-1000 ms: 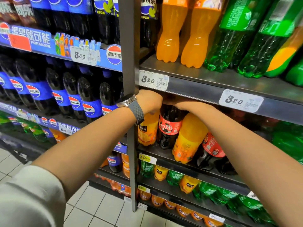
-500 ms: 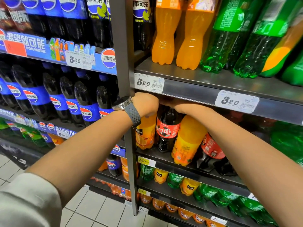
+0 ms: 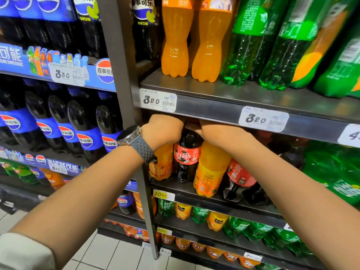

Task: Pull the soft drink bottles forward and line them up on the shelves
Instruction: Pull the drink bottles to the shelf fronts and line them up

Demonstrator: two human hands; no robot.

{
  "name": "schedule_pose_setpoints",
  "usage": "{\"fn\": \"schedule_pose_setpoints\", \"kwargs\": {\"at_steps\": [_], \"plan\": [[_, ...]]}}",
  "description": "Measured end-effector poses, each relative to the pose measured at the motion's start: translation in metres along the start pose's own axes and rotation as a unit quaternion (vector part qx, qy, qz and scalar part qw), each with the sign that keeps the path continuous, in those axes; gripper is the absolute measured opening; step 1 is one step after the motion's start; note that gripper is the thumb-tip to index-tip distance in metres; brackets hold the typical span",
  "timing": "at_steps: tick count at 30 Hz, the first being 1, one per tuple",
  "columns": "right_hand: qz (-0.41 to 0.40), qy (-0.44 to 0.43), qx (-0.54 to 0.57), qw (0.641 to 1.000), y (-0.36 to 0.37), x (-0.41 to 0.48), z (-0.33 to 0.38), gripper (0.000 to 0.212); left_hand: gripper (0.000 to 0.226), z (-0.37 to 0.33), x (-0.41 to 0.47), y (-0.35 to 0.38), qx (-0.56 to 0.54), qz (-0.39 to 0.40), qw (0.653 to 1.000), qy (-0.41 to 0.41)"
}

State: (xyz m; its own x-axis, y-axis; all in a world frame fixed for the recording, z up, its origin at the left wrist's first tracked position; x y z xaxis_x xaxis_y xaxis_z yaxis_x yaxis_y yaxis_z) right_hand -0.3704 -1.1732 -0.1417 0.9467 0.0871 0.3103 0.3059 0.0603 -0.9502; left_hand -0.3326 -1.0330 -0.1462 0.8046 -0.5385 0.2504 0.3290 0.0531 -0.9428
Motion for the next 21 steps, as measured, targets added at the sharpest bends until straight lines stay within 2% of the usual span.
{"fn": "schedule_pose_setpoints", "kwargs": {"at_steps": [1,3,5,8,10,14,17,18,21], "plan": [[-0.034,-0.028,-0.040,0.998,-0.003,-0.011,-0.007,0.060,0.030,-0.004,0.001,-0.001,-0.020,-0.030,0.999,0.011],[-0.049,-0.047,-0.083,0.994,-0.011,-0.028,-0.028,0.063,0.029,-0.016,0.000,-0.005,-0.057,-0.090,0.993,0.042],[-0.074,-0.033,-0.064,0.995,-0.018,-0.042,-0.049,0.066,0.018,-0.029,0.000,-0.012,-0.116,-0.117,0.985,0.046],[-0.059,0.005,-0.017,0.998,-0.021,-0.062,-0.084,0.076,0.021,-0.046,0.006,-0.012,-0.177,-0.061,0.981,0.045],[-0.021,0.019,-0.002,1.000,-0.020,-0.070,-0.105,0.087,0.036,-0.053,0.012,-0.009,-0.182,-0.018,0.982,0.052],[0.018,0.072,0.040,0.996,-0.019,-0.075,-0.134,0.099,0.062,-0.057,0.016,0.000,-0.197,-0.015,0.978,0.071],[0.029,0.070,0.074,0.994,-0.015,-0.077,-0.139,0.108,0.103,-0.063,0.019,0.003,-0.202,-0.014,0.976,0.080],[0.037,0.078,0.071,0.994,-0.013,-0.076,-0.139,0.111,0.107,-0.066,0.020,0.005,-0.188,-0.001,0.979,0.082],[0.078,0.115,0.065,0.988,-0.013,-0.075,-0.139,0.116,0.078,-0.072,0.025,0.003,-0.165,0.024,0.983,0.077]]}}
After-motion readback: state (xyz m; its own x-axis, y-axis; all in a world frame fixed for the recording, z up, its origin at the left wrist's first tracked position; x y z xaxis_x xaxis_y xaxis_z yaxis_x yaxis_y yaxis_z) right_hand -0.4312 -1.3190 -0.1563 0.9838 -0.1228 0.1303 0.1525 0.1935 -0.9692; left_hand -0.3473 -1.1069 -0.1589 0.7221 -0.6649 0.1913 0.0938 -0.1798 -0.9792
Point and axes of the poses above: each hand's wrist, its own x-axis towards the middle knuckle, its own y-axis out of the palm, z = x × y, the point moved 1 cm from there along x, towards the middle knuckle, and after that the axes turned 12 degrees about -z, right-handed, at the moved point
